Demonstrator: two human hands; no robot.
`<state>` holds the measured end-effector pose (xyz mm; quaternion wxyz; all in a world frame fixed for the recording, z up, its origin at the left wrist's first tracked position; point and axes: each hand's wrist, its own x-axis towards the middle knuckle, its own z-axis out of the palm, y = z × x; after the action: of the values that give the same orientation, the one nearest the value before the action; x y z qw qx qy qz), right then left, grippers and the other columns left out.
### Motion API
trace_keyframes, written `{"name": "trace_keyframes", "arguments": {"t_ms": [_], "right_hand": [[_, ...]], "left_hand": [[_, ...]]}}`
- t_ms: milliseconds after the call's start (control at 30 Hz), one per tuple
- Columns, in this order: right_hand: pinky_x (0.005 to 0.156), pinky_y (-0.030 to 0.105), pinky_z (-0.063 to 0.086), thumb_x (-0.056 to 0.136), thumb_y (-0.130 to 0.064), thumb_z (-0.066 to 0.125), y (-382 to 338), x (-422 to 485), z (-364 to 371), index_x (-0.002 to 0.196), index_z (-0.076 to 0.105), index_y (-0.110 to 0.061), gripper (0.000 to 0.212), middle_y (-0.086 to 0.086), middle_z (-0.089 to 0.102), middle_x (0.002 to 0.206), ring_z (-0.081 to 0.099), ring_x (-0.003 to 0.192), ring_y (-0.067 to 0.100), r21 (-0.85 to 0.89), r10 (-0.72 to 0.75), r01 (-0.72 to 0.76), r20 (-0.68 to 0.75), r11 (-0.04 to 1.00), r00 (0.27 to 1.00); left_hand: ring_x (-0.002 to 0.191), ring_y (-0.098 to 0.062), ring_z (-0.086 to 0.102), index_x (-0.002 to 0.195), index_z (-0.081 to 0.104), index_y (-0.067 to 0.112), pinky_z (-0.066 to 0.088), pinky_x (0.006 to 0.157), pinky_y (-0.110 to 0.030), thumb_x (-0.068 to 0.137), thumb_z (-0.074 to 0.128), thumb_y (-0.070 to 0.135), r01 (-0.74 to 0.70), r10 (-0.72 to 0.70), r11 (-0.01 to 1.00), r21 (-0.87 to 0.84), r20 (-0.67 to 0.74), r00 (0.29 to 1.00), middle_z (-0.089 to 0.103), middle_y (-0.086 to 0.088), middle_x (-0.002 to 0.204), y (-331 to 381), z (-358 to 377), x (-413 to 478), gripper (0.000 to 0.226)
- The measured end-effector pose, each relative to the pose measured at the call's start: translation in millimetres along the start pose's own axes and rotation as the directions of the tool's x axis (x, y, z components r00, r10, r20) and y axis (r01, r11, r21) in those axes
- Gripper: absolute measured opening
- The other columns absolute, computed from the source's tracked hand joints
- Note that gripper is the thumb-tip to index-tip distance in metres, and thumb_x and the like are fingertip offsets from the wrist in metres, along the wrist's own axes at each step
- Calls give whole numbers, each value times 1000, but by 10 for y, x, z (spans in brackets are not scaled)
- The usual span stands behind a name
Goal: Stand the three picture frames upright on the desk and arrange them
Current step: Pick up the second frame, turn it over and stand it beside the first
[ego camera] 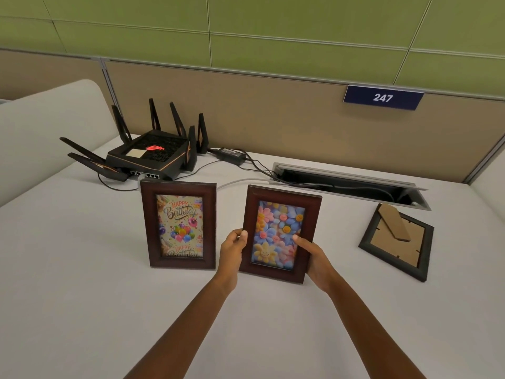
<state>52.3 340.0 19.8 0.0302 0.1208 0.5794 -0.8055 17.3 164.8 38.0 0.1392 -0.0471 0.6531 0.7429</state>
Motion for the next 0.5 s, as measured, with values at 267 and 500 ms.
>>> {"name": "trace_keyframes", "arguments": {"t_ms": [267, 500], "right_hand": [[78, 27, 52, 88, -19, 53, 34, -59, -6, 110, 46, -27, 24, -7, 60, 106, 61, 89, 10, -206, -30, 17, -60, 978, 998], [67, 12, 54, 87, -17, 54, 142, -225, -24, 114, 42, -25, 31, -4, 57, 110, 61, 92, 11, -327, -141, 107, -84, 939, 986]], "left_hand": [[120, -27, 48, 125, 46, 3, 40, 96, -31, 96, 40, 18, -96, 116, 968, 230, -73, 991, 53, -17, 129, -31, -13, -98, 33], [130, -28, 40, 135, 33, 5, 40, 103, -36, 95, 43, 11, -193, 259, 877, 441, -95, 961, 41, -17, 141, -95, 42, -300, 42]]}}
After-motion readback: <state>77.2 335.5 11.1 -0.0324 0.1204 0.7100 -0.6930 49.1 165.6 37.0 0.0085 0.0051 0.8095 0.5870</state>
